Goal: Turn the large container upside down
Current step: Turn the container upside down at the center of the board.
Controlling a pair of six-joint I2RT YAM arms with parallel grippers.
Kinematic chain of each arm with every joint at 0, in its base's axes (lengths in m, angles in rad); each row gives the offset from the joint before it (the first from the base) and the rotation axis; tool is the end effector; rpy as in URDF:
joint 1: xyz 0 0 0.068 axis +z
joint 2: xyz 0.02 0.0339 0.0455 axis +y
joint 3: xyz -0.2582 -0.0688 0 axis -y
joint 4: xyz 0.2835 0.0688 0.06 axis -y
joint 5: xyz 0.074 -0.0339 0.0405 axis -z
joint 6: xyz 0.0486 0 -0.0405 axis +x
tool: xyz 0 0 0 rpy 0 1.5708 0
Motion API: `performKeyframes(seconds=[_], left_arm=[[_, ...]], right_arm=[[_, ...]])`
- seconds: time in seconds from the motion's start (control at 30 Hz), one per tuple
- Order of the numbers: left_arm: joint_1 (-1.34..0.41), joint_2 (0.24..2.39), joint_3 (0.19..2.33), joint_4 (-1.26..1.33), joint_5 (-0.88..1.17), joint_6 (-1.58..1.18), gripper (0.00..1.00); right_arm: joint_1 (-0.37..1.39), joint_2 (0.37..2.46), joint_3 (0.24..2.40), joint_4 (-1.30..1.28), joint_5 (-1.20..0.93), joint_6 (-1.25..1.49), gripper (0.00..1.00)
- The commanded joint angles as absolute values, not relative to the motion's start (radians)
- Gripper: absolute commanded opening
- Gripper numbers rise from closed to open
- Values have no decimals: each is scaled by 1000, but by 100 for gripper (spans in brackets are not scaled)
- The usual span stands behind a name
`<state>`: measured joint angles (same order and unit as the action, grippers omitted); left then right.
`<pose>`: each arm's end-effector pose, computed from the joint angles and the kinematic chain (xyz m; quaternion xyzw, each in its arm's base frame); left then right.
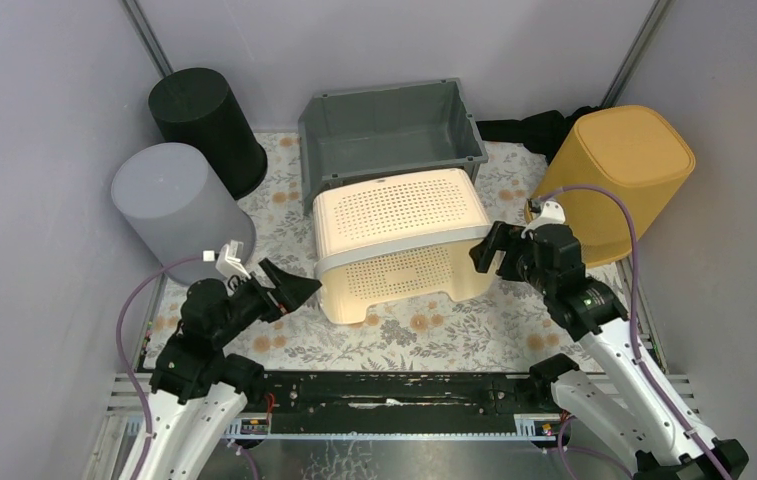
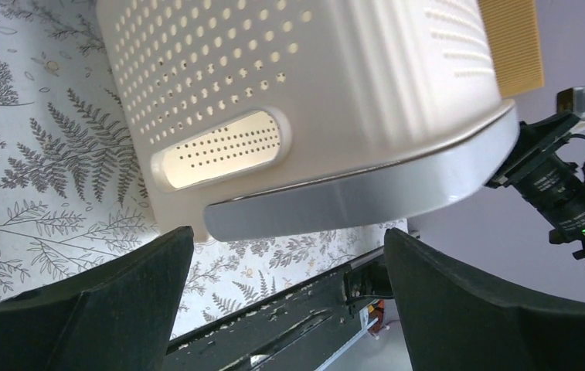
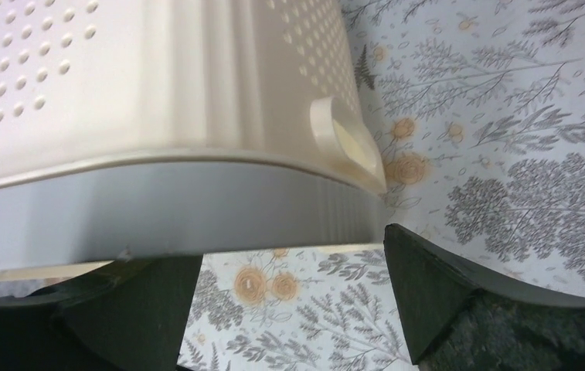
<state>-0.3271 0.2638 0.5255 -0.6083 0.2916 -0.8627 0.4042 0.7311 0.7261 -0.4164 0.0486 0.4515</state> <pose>0.1304 -0.0590 0.2712 -0.1338 0.8030 -0.4171 0.4042 0.2063 0.0857 0.2944 0.0330 0.8386 0.2069 0.5029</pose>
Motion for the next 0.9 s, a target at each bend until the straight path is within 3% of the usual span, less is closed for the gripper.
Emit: performKeyframes(seconds=[0.0, 0.2, 0.37, 0.87], left_arm=[[-325, 252, 600, -636, 326, -858, 100], [-322, 245, 665, -655, 329, -856, 100], [-323, 277, 722, -654, 306, -830, 100], [-322, 458, 778, -496, 205, -751, 100]], right_arm=[[408, 717, 796, -495, -29, 539, 94], [408, 701, 793, -525, -183, 652, 100], [408, 625, 734, -474, -328, 742, 99], [408, 502, 721, -569, -415, 729, 99]])
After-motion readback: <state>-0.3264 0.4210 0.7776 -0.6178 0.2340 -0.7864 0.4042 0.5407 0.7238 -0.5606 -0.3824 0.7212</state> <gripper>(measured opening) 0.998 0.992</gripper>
